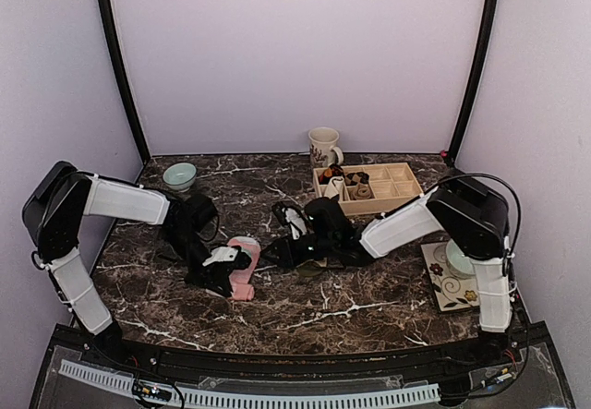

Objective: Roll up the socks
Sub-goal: Roll the sock at the center of the board.

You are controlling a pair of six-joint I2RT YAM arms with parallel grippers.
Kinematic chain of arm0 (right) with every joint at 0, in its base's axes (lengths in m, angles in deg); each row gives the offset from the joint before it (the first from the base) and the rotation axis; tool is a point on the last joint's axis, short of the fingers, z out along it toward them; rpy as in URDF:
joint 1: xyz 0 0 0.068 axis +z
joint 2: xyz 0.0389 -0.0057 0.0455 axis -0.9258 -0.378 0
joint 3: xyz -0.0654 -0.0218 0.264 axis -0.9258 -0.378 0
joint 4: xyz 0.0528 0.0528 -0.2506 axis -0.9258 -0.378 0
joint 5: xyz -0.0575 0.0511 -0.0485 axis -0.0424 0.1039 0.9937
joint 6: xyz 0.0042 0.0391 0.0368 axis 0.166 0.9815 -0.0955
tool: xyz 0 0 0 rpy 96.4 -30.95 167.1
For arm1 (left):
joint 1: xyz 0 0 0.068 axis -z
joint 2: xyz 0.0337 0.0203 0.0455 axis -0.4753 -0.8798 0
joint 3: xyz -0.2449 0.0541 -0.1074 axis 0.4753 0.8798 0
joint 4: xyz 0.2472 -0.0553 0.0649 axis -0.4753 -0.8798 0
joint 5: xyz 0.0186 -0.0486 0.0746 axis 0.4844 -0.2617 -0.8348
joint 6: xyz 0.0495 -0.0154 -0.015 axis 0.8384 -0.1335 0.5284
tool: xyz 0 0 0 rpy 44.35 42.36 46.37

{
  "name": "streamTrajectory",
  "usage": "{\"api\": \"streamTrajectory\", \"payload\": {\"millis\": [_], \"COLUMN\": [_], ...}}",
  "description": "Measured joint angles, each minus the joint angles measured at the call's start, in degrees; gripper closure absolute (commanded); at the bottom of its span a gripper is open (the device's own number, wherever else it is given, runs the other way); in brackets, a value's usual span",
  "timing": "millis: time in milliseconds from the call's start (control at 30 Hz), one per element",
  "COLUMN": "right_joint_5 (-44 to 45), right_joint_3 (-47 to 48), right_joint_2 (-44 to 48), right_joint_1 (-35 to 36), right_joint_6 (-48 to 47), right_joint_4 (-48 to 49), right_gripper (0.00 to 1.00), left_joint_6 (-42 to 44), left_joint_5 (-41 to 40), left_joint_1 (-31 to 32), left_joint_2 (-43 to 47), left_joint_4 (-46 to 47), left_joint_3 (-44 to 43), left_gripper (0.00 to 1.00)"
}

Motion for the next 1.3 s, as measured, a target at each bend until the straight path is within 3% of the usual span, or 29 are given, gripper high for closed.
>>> {"api": "streamTrajectory", "payload": {"millis": [67,233,333,567,900,1300], "right_joint_5": [1.0,3.3,4.1,6.0,10.1,13.1], "right_joint_3": [-5.4,-18.4,-20.5,-14.3,-1.2,5.0], "right_joint_2": [4.4,15.1,18.2,14.4,2.8,-4.1], "right_joint_1": [-0.1,1.3,5.1,12.7,16.0,16.2], "right_joint_6": [-3.0,-14.0,-21.8,-38.9,-55.1,-61.4], "right_joint_4": [2.7,9.7,9.4,2.3,-3.0,-3.2], "right_gripper": [0.42,0.40,0.40,0.40,0.41,0.55], "left_joint_6": [-0.5,-0.9,-0.8,0.0,0.5,0.7], "left_joint_5": [1.8,5.9,8.1,11.2,13.2,13.3], "left_joint_1": [-0.7,-2.6,-3.8,-6.0,-7.3,-7.6], "left_joint_2": [-2.7,-9.1,-11.6,-14.9,-17.7,-18.6], "left_joint_4": [-2.7,-10.3,-13.6,-18.3,-22.4,-24.0], "left_joint_3": [-2.4,-8.2,-10.4,-12.4,-13.9,-14.6], "left_gripper": [0.91,0.91,0.91,0.91,0.91,0.87]}}
